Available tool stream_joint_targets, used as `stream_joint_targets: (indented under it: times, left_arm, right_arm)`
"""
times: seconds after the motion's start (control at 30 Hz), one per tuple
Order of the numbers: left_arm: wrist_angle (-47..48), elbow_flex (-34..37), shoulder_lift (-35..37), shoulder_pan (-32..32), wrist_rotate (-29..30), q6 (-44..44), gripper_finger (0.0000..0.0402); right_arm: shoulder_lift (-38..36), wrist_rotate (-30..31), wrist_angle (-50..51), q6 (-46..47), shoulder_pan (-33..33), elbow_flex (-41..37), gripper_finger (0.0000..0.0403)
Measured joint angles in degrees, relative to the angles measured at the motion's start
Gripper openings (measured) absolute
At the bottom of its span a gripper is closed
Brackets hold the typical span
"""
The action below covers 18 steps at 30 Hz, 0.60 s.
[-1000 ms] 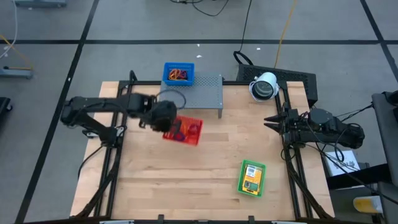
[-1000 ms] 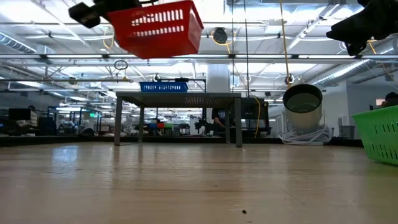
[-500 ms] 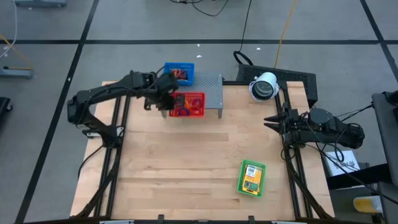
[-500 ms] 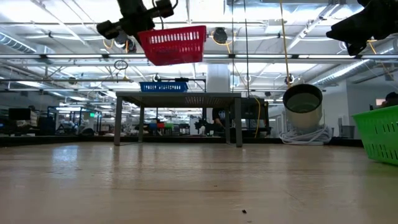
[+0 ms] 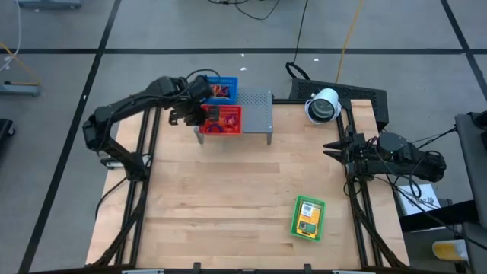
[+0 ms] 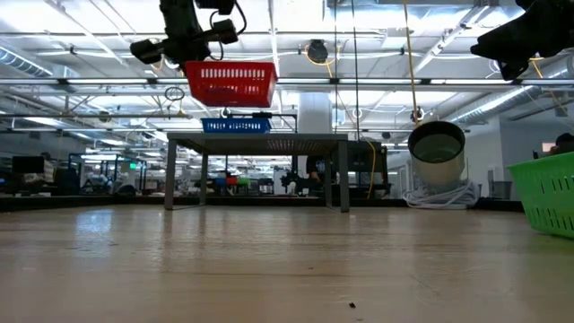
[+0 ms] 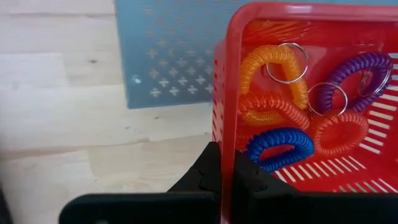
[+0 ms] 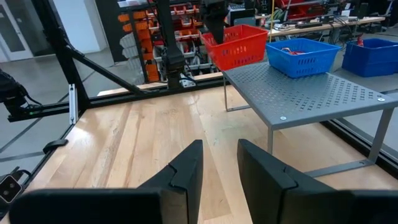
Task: Pick & Place Office Desk Supplies
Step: Put the red bin on the shelf
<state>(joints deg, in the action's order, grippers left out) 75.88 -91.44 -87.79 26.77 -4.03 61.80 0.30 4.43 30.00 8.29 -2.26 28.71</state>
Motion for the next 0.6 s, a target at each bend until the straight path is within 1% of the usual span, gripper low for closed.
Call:
stream_joint_targets:
  times: [0.33, 0.6]
  left_arm:
    - [0.9, 0.1, -0.6, 4.5, 0.0, -4.3, 0.0003]
    - [1.2, 0.1, -2.6, 6.7, -0.2, -7.2, 0.0003]
  right_arm:
    - [0.0, 0.0, 0.0, 0.0, 0.0, 0.0, 0.0089]
    - [0.0, 0.0, 0.0, 0.0, 0.0, 0.0, 0.0089]
